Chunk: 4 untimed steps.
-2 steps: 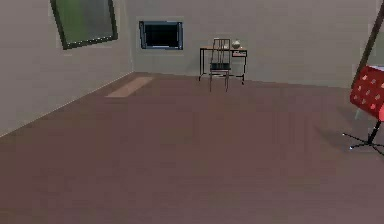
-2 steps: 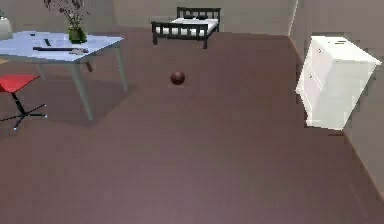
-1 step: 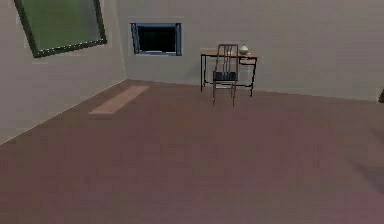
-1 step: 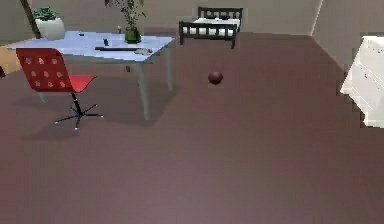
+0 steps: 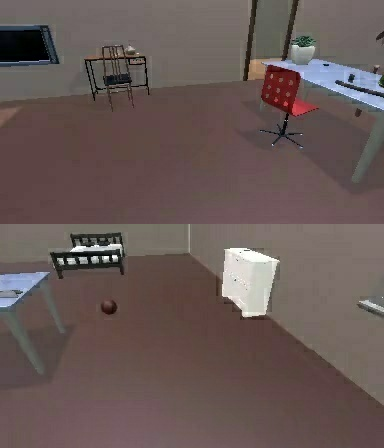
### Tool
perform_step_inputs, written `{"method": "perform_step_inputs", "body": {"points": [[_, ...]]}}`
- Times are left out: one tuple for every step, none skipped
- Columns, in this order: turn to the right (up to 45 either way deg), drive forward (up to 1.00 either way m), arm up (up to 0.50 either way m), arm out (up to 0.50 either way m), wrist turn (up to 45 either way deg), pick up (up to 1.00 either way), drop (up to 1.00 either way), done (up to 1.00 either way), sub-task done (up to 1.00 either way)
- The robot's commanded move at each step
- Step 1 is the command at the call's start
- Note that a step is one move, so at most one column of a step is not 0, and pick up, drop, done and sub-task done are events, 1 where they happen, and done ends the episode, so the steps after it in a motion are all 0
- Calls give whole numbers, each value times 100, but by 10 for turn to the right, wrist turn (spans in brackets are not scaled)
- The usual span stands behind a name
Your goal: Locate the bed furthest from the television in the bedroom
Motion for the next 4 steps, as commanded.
{"method": "perform_step_inputs", "body": {"points": [[0, 5, 0, 0, 0, 0, 0, 0, 0], [-330, 0, 0, 0, 0, 0, 0, 0, 0], [0, 100, 0, 0, 0, 0, 0, 0, 0], [0, 100, 0, 0, 0, 0, 0, 0, 0]]}}
